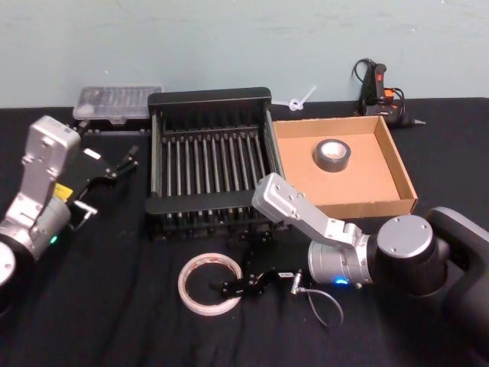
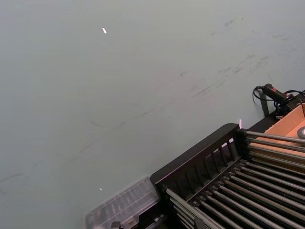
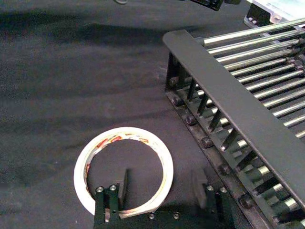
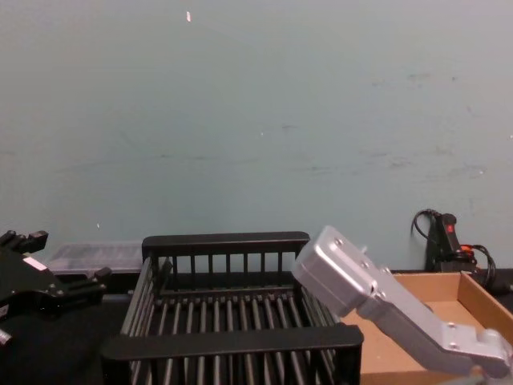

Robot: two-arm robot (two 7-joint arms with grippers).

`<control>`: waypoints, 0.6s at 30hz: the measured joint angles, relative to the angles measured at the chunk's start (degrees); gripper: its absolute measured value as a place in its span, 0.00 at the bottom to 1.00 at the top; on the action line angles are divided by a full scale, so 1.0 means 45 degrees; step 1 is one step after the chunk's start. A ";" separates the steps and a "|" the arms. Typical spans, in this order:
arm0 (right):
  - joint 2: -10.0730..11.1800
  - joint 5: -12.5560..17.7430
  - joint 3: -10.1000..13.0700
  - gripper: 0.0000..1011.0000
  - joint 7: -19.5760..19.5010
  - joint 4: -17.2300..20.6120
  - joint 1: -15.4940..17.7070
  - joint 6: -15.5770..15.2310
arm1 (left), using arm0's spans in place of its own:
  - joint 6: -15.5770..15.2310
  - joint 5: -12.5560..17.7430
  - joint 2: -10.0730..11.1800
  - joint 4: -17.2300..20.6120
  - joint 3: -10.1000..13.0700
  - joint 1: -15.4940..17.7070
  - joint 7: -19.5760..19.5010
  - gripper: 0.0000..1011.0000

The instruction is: Pick up the white tape and place it into the black box , Pick up the silver tape and place it into the brown box.

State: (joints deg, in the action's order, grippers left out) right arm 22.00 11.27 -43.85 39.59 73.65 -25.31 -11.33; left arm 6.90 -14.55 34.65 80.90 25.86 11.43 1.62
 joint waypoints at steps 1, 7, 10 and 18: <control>0.0000 0.0001 0.0001 0.87 0.0000 0.0002 0.0000 0.0001 | 0.0001 0.0000 0.0000 0.0000 0.0000 0.0000 0.0000 0.99; 0.0000 0.0002 0.0008 0.72 0.0001 0.0004 0.0000 0.0005 | 0.0000 0.0000 0.0000 0.0000 0.0000 0.0000 0.0001 0.99; 0.0001 0.0003 0.0008 0.62 0.0000 0.0005 0.0000 0.0007 | 0.0000 0.0000 0.0000 0.0000 0.0001 0.0000 0.0000 0.99; 0.0001 0.0007 0.0008 0.38 0.0000 0.0005 0.0000 0.0015 | 0.0000 0.0000 0.0000 0.0000 0.0000 0.0000 0.0000 0.99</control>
State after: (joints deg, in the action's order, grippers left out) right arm 22.00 11.30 -43.81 39.59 73.67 -25.31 -11.26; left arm 6.91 -14.55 34.64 80.90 25.86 11.43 1.62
